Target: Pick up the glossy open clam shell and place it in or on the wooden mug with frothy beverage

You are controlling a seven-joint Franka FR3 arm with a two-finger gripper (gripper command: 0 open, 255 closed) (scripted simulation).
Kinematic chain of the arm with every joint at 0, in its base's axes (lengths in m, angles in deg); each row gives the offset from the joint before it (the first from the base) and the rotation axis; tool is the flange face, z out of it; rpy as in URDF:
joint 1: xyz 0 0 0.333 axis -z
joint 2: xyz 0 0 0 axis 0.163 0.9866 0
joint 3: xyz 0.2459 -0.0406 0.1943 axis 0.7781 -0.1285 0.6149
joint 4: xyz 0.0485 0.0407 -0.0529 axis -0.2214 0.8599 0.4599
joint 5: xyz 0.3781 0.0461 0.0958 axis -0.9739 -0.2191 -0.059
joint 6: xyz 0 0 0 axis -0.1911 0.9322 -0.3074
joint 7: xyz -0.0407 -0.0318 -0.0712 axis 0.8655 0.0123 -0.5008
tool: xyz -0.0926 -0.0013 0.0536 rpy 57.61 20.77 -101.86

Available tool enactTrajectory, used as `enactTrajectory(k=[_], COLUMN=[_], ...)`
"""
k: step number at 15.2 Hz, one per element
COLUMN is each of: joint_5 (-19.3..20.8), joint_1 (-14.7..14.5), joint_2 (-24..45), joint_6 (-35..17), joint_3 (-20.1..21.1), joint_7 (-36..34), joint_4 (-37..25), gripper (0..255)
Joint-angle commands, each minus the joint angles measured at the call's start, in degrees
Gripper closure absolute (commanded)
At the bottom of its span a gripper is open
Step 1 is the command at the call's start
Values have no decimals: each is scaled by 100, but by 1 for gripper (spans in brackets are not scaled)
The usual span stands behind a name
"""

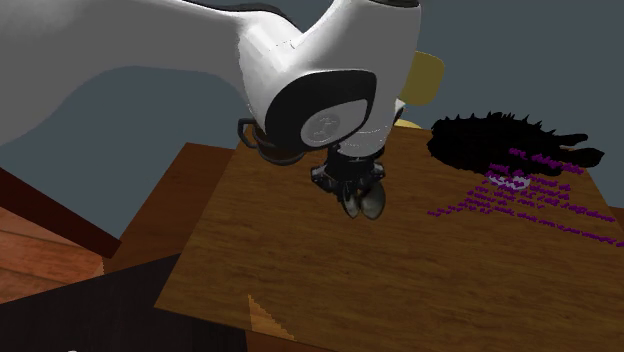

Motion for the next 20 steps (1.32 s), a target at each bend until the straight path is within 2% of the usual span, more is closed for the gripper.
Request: enactTrajectory(k=[1, 9, 20], joint_5=[3, 17, 193], joint_1=[10, 10, -878], joint_2=[-50, -191, 71], joint_6=[151, 688, 889], joint_3=[-6, -11, 424], joint_7=[11, -5, -1369], joint_4=[-101, -497, -983], gripper=[255, 255, 255])
